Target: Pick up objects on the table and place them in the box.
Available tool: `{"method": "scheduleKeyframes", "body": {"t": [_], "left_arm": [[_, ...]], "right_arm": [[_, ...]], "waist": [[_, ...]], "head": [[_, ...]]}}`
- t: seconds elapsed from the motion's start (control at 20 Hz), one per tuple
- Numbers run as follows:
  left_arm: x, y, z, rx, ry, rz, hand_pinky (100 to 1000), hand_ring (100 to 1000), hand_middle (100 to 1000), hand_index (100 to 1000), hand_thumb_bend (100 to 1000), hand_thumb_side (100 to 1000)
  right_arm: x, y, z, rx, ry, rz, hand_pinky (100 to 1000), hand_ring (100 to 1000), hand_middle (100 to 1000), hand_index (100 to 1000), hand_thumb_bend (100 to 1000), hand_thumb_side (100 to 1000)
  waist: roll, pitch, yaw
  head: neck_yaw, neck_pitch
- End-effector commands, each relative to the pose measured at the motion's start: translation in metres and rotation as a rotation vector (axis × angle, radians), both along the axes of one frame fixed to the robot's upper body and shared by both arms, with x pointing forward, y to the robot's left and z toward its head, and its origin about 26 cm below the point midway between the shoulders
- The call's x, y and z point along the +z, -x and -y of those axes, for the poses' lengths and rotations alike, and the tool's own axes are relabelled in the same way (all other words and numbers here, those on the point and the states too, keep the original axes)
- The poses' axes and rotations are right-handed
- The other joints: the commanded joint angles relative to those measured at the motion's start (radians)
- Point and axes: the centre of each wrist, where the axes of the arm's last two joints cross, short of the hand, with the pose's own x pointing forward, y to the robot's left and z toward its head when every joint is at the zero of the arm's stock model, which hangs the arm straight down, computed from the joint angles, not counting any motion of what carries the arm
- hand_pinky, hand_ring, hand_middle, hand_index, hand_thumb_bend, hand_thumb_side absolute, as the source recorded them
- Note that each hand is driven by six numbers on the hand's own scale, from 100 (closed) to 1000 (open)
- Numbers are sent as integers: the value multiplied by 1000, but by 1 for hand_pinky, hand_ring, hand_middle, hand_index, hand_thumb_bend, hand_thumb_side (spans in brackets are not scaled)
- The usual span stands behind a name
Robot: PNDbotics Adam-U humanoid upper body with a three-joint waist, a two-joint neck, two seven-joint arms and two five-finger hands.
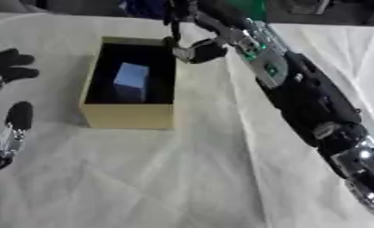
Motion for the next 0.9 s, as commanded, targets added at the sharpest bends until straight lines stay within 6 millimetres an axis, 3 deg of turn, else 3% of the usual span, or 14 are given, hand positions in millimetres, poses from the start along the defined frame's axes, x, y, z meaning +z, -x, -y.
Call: {"method": "scheduleKeyframes", "body": {"t": [0.05,0.4,0.9], "left_arm": [[6,1,-7,26,-13,23,877,788,813,950,188,595],[4,1,-14,69,-14,19,877,788,813,949,182,599],[-1,2,-22,122,-22,11,877,789,814,949,155,592]], "right_arm": [[28,16,26,-14,-85,42,714,812,577,771,100,252],[33,67,75,-59,-224,35,725,828,598,784,100,307],[-16,127,112,-165,-430,-101,749,884,665,812,100,344]], "waist": [[2,-15,-7],[1,-8,-35],[14,0,-74]], "head": [[19,-11],[56,-21],[92,-37]]}}
